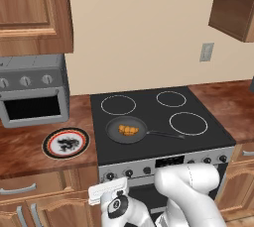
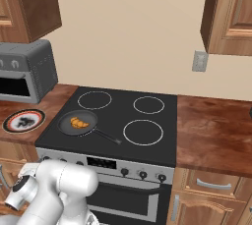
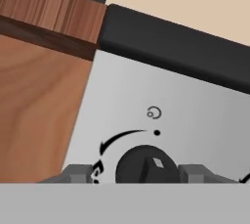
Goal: Pick the croissant and place it on the pan. Then turn on the stove to warm the croissant.
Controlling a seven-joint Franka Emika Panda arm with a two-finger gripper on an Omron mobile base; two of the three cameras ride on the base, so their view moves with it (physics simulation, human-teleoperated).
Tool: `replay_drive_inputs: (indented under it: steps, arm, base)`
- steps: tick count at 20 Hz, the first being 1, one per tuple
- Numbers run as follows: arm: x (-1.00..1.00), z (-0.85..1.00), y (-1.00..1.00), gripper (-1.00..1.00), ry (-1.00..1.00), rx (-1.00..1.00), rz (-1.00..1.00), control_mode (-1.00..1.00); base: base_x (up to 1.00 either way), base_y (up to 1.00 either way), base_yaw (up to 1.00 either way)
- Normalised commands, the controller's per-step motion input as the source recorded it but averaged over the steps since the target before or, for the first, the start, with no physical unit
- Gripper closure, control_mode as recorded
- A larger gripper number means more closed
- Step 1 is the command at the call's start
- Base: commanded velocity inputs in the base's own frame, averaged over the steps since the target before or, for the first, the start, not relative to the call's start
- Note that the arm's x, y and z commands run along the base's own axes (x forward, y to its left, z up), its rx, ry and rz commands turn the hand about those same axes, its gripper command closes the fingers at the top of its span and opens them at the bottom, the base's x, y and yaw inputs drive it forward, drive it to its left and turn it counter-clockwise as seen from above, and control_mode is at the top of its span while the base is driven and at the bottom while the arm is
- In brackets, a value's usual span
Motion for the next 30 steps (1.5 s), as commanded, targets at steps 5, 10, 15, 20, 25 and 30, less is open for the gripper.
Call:
replay_drive_inputs:
  steps: [5,10,15,20,25,30]
  arm:
    - [0.09,0.0,-0.08,1.0,0.02,0.0,0.07,-1.0]
    - [0.04,0.0,-0.03,1.0,0.0,0.0,0.05,-1.0]
    - [0.0,0.0,0.0,1.0,0.0,0.0,0.0,-1.0]
    - [0.0,0.0,0.0,1.0,0.0,-0.01,0.0,-1.0]
    - [0.0,0.0,0.0,1.0,0.0,-0.1,0.01,-1.0]
    - [0.0,0.0,0.0,1.0,0.0,-0.13,0.01,-1.0]
  base:
    - [0.0,0.0,0.0]
    - [0.0,0.0,0.0]
    - [0.0,0.0,0.0]
    - [0.0,0.0,0.0]
    - [0.0,0.0,0.0]
    - [0.0,0.0,0.0]
